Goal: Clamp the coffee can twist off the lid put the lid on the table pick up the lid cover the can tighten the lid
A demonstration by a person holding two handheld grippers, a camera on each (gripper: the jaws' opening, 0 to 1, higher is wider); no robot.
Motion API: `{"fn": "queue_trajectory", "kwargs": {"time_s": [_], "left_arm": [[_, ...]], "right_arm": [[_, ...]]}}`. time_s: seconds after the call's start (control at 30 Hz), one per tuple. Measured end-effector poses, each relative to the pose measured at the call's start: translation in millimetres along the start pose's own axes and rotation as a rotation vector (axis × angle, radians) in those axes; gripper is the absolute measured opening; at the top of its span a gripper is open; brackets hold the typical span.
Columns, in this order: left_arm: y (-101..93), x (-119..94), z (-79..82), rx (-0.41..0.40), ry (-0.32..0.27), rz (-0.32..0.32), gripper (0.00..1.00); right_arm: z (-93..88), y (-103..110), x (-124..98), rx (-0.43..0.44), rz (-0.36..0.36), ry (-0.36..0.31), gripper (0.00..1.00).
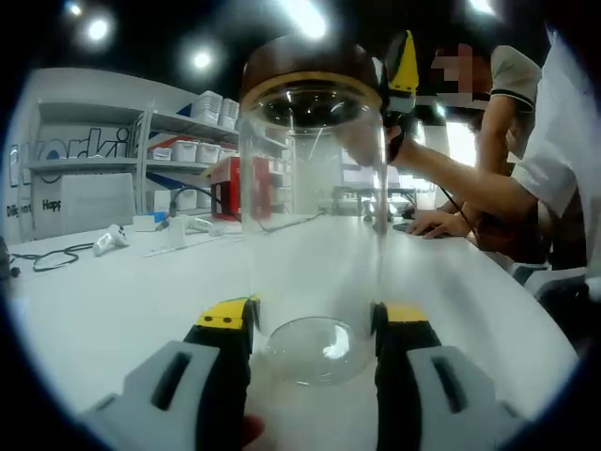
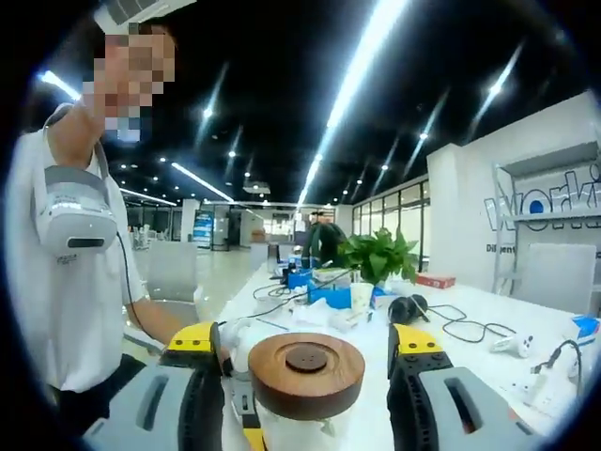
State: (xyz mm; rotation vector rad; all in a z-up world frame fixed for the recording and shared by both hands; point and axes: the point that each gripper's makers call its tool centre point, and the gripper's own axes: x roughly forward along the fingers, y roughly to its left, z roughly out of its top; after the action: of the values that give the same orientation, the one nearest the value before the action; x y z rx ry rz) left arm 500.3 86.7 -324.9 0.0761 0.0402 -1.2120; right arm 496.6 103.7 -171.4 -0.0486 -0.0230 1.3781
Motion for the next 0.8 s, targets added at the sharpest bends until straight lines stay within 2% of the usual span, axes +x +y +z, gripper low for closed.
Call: {"fn": "queue_trajectory", "kwargs": {"time_s": [0.17, 0.4, 0.5, 0.8], "left_arm": [[0.5, 0, -0.1, -0.001, 0.000, -0.001, 0.42], [0.2, 0, -0.2, 0.000, 0.000, -0.003, 0.42], [0.3, 0, -0.2, 0.000, 0.000, -0.003, 0.42], [-0.3, 0, -0.1, 0.000, 0.000, -0.003, 0.42]], "right_arm": [[-9.1, -1, 5, 0.016, 0.005, 0.020, 0.67], [-11.8, 2, 9, 0.063, 0.041, 0.002, 0.65], [-15.9, 1, 10, 0.064, 0.044, 0.017, 0.65], [-14.4, 0, 12, 0.090, 0.045, 0.003, 0.57]]}}
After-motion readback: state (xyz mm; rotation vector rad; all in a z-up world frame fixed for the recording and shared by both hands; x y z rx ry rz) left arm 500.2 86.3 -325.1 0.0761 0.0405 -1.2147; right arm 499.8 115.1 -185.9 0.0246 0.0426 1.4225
